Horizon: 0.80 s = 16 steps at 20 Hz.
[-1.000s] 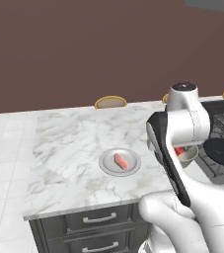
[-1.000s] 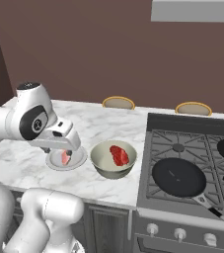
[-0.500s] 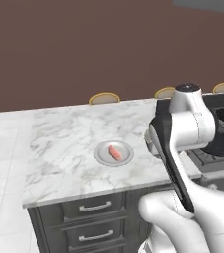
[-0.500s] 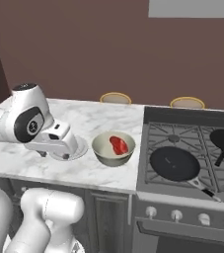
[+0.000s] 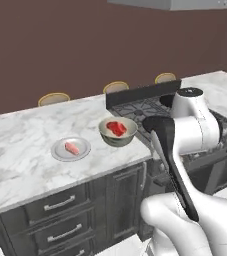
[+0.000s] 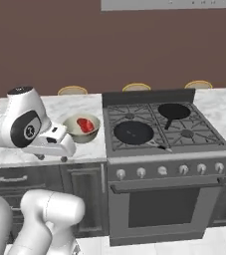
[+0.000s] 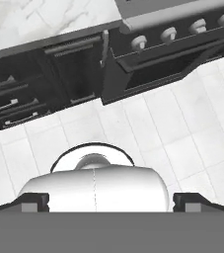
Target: Place one of the steaks on the plate and the other in the bowl. Then place the bowl in the fridge.
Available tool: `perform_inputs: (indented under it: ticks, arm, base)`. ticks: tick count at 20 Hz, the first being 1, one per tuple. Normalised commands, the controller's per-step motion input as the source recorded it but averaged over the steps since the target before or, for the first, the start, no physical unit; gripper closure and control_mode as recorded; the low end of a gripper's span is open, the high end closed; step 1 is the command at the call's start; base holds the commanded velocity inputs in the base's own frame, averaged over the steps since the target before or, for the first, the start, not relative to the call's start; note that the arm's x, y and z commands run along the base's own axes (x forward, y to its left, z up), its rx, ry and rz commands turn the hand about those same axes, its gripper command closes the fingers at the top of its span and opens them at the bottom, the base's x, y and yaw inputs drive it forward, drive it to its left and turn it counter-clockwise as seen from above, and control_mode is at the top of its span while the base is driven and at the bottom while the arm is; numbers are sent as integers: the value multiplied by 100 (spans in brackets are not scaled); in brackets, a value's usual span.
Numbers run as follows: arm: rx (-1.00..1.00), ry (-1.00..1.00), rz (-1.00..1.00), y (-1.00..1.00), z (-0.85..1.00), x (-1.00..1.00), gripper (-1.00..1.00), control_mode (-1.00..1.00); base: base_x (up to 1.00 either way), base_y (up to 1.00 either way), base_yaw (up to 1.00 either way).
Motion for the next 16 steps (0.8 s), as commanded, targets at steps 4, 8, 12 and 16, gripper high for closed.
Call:
perform_inputs:
  ticks: [4, 8, 12, 16]
  arm:
    - [0, 0, 0, 0, 0, 0, -100, 100]
    - [0, 0, 0, 0, 0, 0, -100, 100]
    - [0, 0, 0, 0, 0, 0, -100, 100]
    - [0, 0, 0, 0, 0, 0, -100, 100]
  base:
    - [0, -49, -85]
    - [0, -39, -87]
    - [0, -35, -88]
    - [0, -37, -86]
